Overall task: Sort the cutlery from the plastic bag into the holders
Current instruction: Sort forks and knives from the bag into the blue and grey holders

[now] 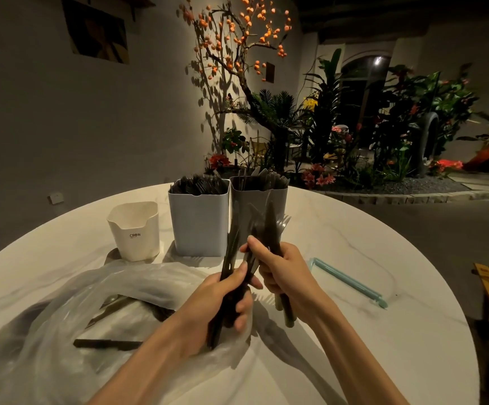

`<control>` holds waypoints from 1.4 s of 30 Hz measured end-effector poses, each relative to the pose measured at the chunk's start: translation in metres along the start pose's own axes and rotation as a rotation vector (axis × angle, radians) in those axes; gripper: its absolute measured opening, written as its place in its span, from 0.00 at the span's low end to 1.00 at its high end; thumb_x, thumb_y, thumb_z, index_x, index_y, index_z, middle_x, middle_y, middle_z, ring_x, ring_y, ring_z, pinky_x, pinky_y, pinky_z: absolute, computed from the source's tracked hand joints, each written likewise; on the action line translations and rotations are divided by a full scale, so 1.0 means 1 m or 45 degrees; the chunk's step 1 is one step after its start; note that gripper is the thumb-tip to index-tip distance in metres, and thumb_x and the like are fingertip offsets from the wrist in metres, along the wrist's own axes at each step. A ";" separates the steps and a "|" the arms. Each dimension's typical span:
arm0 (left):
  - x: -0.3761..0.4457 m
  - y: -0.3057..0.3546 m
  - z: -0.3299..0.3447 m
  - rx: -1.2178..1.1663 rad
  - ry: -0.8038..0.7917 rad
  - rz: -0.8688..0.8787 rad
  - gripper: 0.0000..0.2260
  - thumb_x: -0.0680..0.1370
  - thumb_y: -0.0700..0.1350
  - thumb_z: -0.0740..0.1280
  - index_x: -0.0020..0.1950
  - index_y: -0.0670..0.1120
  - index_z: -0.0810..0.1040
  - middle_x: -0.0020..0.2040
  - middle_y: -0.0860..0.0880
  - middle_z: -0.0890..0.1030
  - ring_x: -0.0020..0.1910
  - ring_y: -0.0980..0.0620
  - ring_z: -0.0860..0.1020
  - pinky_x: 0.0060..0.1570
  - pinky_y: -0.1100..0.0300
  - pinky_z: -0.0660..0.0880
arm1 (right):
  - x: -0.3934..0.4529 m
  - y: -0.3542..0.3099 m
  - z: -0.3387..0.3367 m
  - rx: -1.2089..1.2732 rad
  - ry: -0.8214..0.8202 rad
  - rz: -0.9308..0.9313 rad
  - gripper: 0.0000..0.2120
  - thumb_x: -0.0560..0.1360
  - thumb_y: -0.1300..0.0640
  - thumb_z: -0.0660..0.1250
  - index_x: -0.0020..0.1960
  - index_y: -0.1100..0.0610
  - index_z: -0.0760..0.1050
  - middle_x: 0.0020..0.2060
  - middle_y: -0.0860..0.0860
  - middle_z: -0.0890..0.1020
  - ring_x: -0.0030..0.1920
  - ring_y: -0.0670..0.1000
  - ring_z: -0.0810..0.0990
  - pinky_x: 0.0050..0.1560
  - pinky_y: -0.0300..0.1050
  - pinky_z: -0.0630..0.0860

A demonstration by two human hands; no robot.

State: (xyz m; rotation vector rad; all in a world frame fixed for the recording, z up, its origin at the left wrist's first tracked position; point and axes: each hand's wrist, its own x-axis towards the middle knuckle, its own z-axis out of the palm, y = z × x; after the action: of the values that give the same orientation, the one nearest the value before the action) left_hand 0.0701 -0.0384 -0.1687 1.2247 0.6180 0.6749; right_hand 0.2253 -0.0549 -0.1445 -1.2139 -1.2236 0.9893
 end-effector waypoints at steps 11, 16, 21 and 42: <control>0.007 0.006 -0.009 -0.375 0.134 0.111 0.13 0.80 0.52 0.63 0.51 0.42 0.74 0.31 0.50 0.63 0.22 0.58 0.60 0.18 0.66 0.58 | -0.003 -0.006 0.002 0.228 0.293 -0.192 0.19 0.80 0.42 0.63 0.46 0.56 0.83 0.24 0.47 0.67 0.24 0.44 0.64 0.27 0.37 0.62; 0.010 0.003 -0.013 -0.282 0.237 0.175 0.15 0.80 0.55 0.62 0.49 0.42 0.73 0.28 0.49 0.64 0.19 0.56 0.62 0.17 0.65 0.60 | -0.010 -0.002 0.011 0.222 0.276 -0.255 0.25 0.80 0.43 0.63 0.36 0.63 0.79 0.27 0.56 0.79 0.26 0.53 0.77 0.30 0.44 0.78; 0.008 0.000 -0.013 -0.117 0.285 0.149 0.18 0.81 0.57 0.62 0.50 0.41 0.74 0.28 0.48 0.64 0.20 0.54 0.61 0.19 0.63 0.60 | -0.014 0.017 0.026 0.077 0.160 -0.059 0.26 0.75 0.39 0.69 0.35 0.61 0.79 0.27 0.55 0.78 0.28 0.51 0.77 0.33 0.41 0.75; 0.004 -0.009 0.004 0.218 0.395 0.196 0.23 0.85 0.58 0.48 0.50 0.46 0.78 0.40 0.47 0.76 0.35 0.59 0.74 0.36 0.68 0.71 | -0.018 0.007 0.038 -0.031 0.316 -0.237 0.07 0.70 0.46 0.77 0.42 0.48 0.83 0.27 0.42 0.80 0.37 0.42 0.83 0.37 0.30 0.76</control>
State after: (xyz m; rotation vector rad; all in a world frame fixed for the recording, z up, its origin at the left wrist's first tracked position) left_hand 0.0774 -0.0397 -0.1771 1.3474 0.8581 0.9679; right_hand 0.1865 -0.0665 -0.1557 -1.1796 -1.1308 0.6673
